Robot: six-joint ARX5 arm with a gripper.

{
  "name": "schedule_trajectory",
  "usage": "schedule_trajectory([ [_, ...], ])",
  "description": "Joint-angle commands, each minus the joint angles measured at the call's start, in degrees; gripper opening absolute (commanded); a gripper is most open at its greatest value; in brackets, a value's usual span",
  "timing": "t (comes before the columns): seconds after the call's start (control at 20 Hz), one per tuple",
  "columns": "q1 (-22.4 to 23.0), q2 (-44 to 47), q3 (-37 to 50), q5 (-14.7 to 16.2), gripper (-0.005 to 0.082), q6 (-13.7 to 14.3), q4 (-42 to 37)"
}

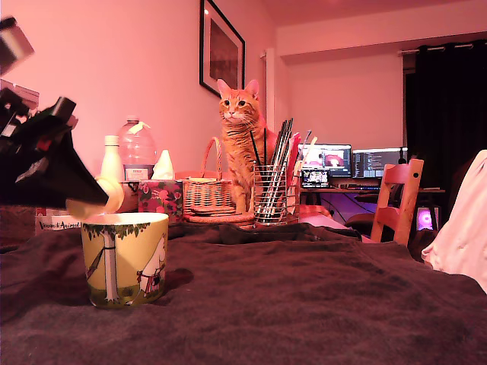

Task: Pick up the coffee capsules on the table and drop them inside the coffee cup

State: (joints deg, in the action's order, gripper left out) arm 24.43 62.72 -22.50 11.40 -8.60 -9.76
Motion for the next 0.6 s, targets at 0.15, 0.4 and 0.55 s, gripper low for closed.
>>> schedule_trajectory([
  [0.15,0.1,0.5,-5.2,0.1,0.0177,2.0,4.7],
  [0.4,0.1,4.0,-8.3,0.1,0.0177,2.2,8.3],
  [0.55,0.1,7.3,-10.8,0.2,0.0178,2.2,10.3],
])
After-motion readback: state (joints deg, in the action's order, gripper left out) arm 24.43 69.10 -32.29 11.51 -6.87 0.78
